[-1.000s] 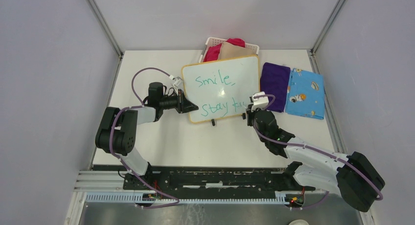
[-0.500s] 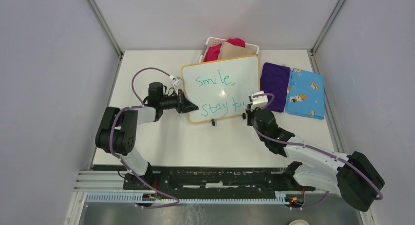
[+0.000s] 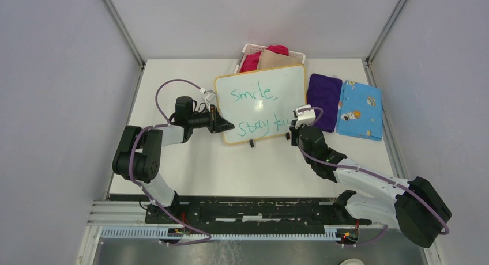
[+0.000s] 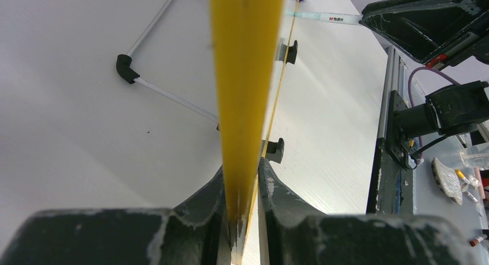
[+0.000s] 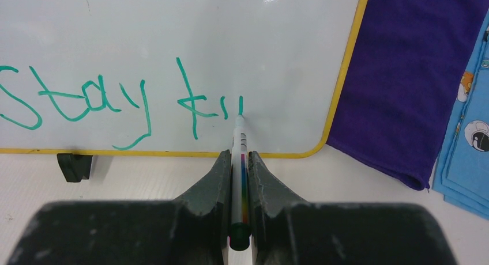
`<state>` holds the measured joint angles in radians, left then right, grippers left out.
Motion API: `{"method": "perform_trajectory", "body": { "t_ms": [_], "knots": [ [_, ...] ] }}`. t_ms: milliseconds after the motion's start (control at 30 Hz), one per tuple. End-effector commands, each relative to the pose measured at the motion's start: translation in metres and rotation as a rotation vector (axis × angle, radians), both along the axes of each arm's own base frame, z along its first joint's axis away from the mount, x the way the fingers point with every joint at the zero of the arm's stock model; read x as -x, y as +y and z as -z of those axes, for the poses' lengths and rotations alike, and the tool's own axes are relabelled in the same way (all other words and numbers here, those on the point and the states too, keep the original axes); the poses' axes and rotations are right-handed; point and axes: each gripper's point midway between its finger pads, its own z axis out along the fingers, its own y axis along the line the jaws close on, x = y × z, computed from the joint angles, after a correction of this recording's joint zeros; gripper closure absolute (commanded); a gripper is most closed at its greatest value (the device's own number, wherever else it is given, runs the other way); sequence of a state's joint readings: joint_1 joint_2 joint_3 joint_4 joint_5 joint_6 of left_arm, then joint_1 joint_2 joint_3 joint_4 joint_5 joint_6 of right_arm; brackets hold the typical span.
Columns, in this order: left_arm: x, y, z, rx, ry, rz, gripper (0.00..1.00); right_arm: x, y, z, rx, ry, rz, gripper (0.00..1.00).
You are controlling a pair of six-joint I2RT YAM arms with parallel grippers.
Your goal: Write a sentence on the whiteboard
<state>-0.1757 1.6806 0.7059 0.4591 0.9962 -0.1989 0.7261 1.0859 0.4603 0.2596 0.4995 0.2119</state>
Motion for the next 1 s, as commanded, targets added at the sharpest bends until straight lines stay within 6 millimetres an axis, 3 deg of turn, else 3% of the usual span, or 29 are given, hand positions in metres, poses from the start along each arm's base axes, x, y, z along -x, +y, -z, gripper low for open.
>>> {"method": "perform_trajectory", "body": {
  "t_ms": [0, 967],
  "knots": [
    [0.017, 0.006, 0.047, -0.113, 0.15, -0.036, 0.98, -0.014, 0.002, -0.028, -0.038, -0.065, 0.026, 1.0],
    [0.018, 0.006, 0.047, -0.113, 0.151, -0.033, 0.98, -0.019, -0.004, -0.048, -0.067, -0.116, 0.055, 1.0]
  ]
}}
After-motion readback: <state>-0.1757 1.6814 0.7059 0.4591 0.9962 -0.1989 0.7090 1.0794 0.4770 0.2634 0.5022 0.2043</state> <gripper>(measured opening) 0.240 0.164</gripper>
